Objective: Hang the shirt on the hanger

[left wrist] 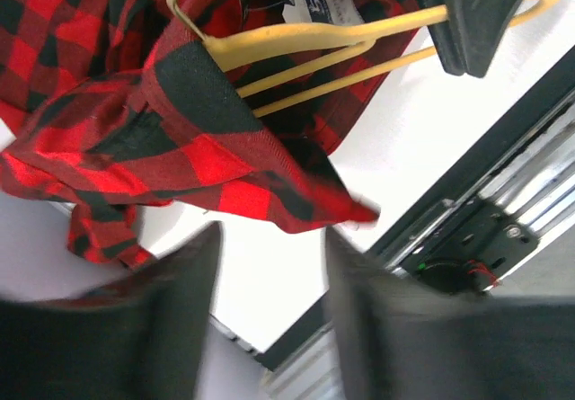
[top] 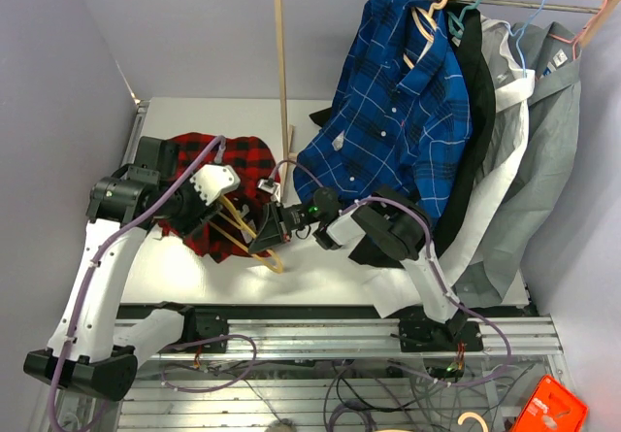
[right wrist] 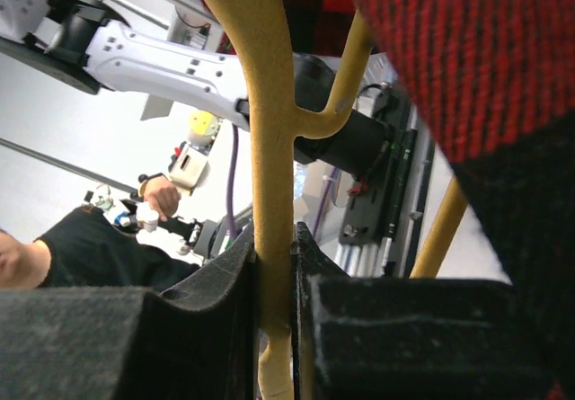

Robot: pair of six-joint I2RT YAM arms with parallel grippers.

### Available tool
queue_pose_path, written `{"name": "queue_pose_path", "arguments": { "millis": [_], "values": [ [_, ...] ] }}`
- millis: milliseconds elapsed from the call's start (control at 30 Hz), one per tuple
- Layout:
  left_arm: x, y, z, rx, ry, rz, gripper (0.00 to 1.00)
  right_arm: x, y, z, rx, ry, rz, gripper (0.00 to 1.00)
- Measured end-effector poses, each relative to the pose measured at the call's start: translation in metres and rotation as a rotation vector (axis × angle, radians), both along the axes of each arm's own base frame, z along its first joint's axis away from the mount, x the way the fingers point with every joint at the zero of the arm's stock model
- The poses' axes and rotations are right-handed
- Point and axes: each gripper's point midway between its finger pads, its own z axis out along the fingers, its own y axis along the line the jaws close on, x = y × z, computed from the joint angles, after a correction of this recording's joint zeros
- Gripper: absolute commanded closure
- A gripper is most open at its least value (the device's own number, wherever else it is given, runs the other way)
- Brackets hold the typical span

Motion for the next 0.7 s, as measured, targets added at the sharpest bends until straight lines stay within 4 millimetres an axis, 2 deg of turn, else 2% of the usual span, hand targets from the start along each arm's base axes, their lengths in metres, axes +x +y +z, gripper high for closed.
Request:
{"name": "queue_pose_path", "arguments": {
  "millis": [100, 233, 333, 433, 600, 700],
  "values": [
    [-0.002, 0.001, 0.001, 0.006, -0.007, -0.012, 0.21, 0.005, 0.006, -0.017, -0.014, 0.001, 0.011, 1.00],
    [-0.005, 0.003, 0.011, 0.012, -0.054, -0.020, 0.27, 0.008, 0.010, -0.036, -0.032, 0.007, 0.021, 1.00],
    [-0.001, 0.007, 0.033, 0.022, -0.155, -0.030, 0.28, 0.008, 0.008, -0.041, -0.035, -0.001, 0.027, 1.00],
    [0.004, 0.007, 0.041, 0.044, -0.211, -0.077, 0.27, 0.009, 0.007, -0.042, -0.032, -0.010, 0.026, 1.00],
    [0.013, 0.002, 0.008, 0.106, -0.127, -0.221, 0.27, 0.010, 0.002, -0.046, -0.040, -0.018, 0.031, 1.00],
    [0.026, -0.001, -0.013, 0.126, -0.075, -0.294, 0.27, 0.009, 0.000, -0.048, -0.043, -0.021, 0.039, 1.00]
  ]
}}
